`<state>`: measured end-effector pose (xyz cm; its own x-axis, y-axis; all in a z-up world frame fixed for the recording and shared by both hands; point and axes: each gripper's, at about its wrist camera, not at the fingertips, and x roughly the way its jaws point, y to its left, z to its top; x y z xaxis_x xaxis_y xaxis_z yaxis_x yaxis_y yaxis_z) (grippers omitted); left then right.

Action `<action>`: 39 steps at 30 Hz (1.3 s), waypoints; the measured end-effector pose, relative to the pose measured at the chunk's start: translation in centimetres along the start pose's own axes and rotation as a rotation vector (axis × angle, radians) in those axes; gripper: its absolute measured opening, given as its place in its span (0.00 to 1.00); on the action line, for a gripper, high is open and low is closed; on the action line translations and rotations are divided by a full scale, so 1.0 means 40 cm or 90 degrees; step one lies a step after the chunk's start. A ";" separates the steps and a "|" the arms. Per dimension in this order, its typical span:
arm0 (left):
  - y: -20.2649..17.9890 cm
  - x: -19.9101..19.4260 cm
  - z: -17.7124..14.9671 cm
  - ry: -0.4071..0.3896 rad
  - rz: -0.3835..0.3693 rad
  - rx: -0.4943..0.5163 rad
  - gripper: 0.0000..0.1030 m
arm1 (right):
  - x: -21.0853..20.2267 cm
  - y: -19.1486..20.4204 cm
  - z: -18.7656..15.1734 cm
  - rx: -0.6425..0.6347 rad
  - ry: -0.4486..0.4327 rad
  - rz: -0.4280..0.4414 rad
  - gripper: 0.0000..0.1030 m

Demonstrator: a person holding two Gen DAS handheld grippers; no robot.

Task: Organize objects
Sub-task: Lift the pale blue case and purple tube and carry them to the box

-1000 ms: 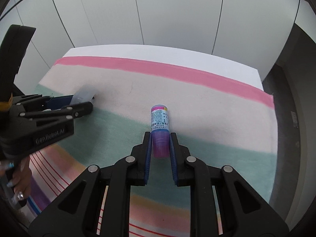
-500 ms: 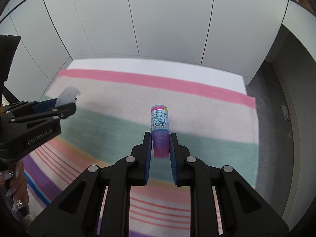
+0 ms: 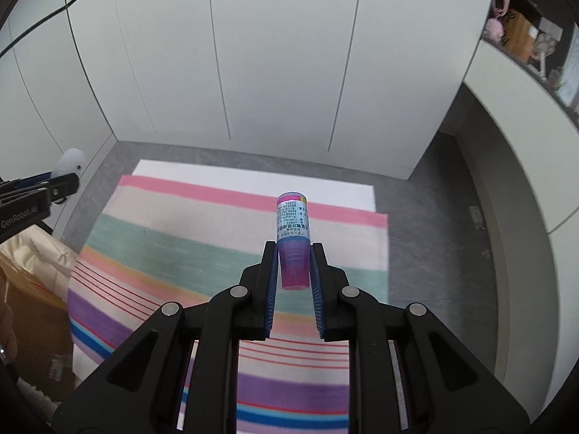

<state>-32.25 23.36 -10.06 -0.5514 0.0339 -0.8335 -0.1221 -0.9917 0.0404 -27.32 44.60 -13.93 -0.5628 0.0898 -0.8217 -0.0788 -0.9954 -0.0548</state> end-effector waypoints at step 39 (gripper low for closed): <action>0.462 -0.310 -0.326 0.019 0.065 -0.069 0.35 | -0.325 0.188 -0.206 -0.021 0.025 -0.007 0.17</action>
<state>-16.91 3.00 -6.18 -0.5308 -0.0692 -0.8447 0.0237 -0.9975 0.0668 -13.81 35.65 -8.32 -0.5297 0.1003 -0.8422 -0.0575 -0.9949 -0.0824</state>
